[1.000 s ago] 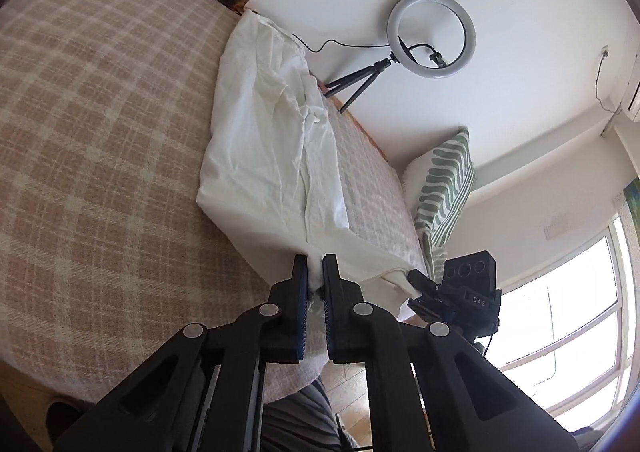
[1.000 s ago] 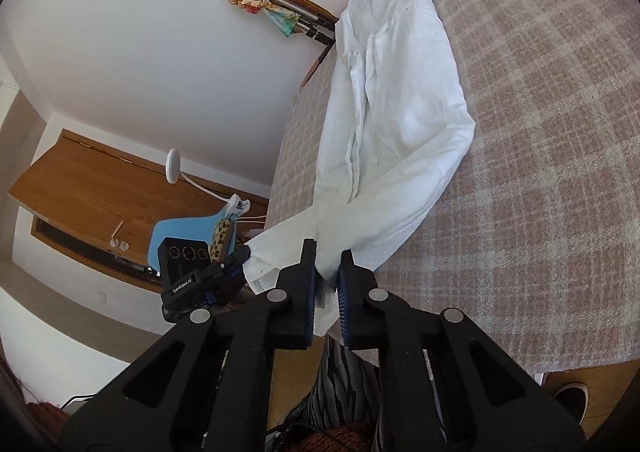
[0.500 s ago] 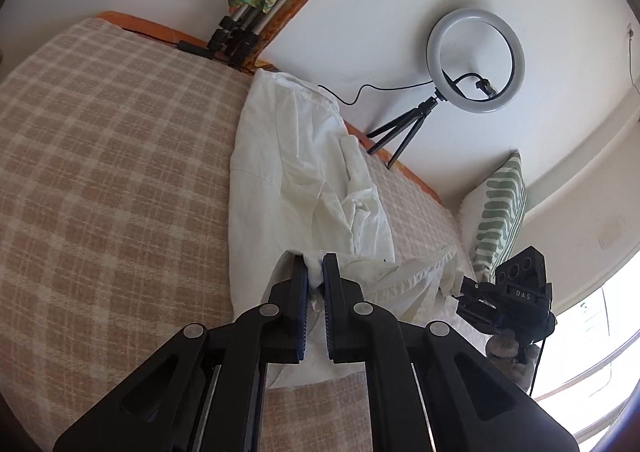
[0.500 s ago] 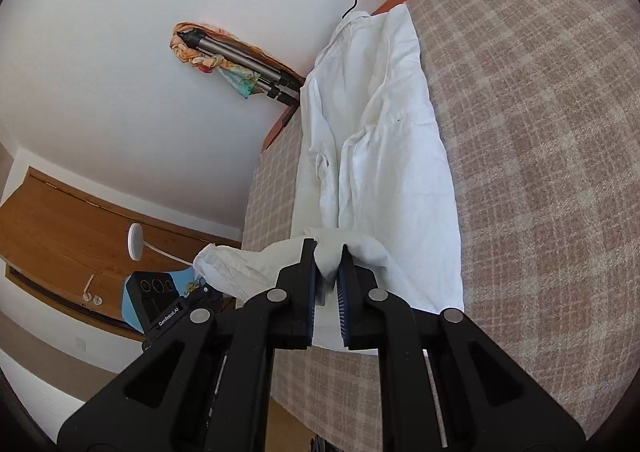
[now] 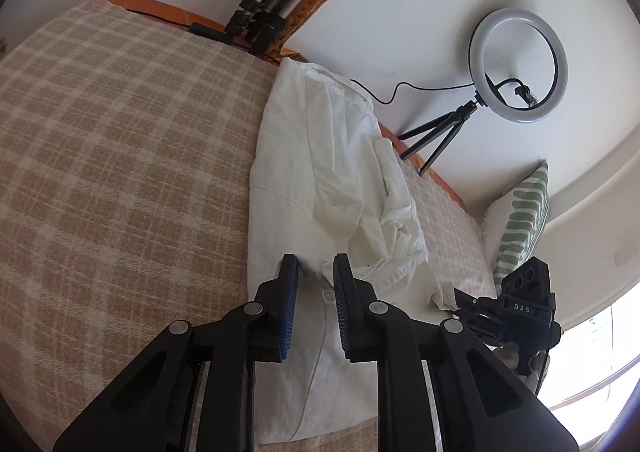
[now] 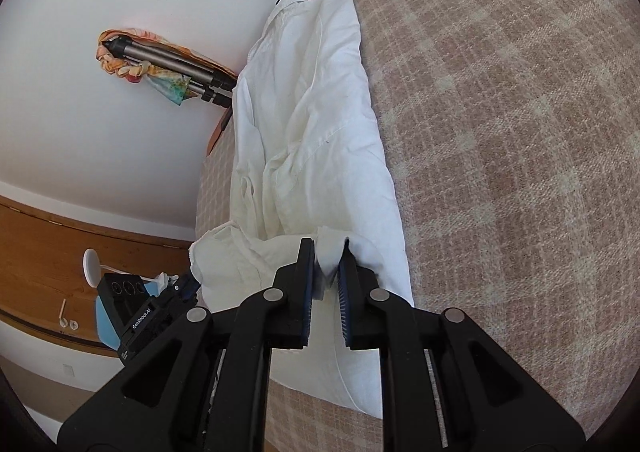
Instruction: Fold small clothes
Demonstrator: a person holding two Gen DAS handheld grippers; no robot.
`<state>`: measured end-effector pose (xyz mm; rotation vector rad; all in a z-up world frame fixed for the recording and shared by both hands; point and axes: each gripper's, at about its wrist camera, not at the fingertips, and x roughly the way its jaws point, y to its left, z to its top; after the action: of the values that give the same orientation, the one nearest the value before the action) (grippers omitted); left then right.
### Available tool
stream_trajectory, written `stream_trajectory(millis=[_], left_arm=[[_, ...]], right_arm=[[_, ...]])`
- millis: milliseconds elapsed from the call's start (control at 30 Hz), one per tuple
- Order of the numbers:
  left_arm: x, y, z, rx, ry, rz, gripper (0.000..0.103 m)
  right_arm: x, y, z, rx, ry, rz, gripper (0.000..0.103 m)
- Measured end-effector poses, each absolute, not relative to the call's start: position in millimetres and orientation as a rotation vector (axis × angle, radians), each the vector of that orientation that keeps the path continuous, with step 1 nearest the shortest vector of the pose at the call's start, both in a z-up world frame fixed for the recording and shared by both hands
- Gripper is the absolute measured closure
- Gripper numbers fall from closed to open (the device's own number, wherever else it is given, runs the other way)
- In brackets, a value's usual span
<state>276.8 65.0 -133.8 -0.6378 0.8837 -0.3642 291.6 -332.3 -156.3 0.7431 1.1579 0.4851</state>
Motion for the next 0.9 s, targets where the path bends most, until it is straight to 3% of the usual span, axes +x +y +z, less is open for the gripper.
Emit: stream_trajectory(millis=[33, 67, 133, 300, 400, 500, 600, 633, 833, 900], left_arm=[[275, 72, -127, -0.652, 0.850, -0.352, 0.071], [271, 81, -121, -0.667, 0.810, -0.342, 0.067], [261, 93, -113, -0.672, 0.758, -0.337, 0.065], [241, 87, -129, -0.574, 0.842, -0.373, 0.065], [237, 70, -144, -0.509, 0.900, -0.401, 0.065], [238, 59, -154, -0.519, 0.923, -0.427, 0.070], [240, 47, -149, -0.505, 0.906, -0.455, 0.094], [240, 43, -143, -0.486, 0.880, -0.474, 0.094], [256, 35, -156, -0.361, 0.910, -0.397, 0.096], [255, 37, -163, -0.334, 0.924, -0.363, 0.088]], right_arm=[[289, -338, -154, 0.755, 1.146, 0.497, 0.077], [285, -343, -149, 0.763, 1.118, 0.501, 0.058], [277, -357, -136, 0.758, 1.044, 0.487, 0.032], [254, -378, -128, 0.707, 0.982, 0.457, 0.029], [248, -372, -140, 0.658, 1.025, 0.458, 0.036], [245, -359, -149, 0.604, 1.061, 0.469, 0.051], [244, -340, -151, 0.545, 1.076, 0.512, 0.080], [244, -333, -147, 0.510, 1.073, 0.519, 0.087], [253, -320, -144, 0.360, 1.047, 0.476, 0.091], [258, -322, -149, 0.318, 1.068, 0.428, 0.091]])
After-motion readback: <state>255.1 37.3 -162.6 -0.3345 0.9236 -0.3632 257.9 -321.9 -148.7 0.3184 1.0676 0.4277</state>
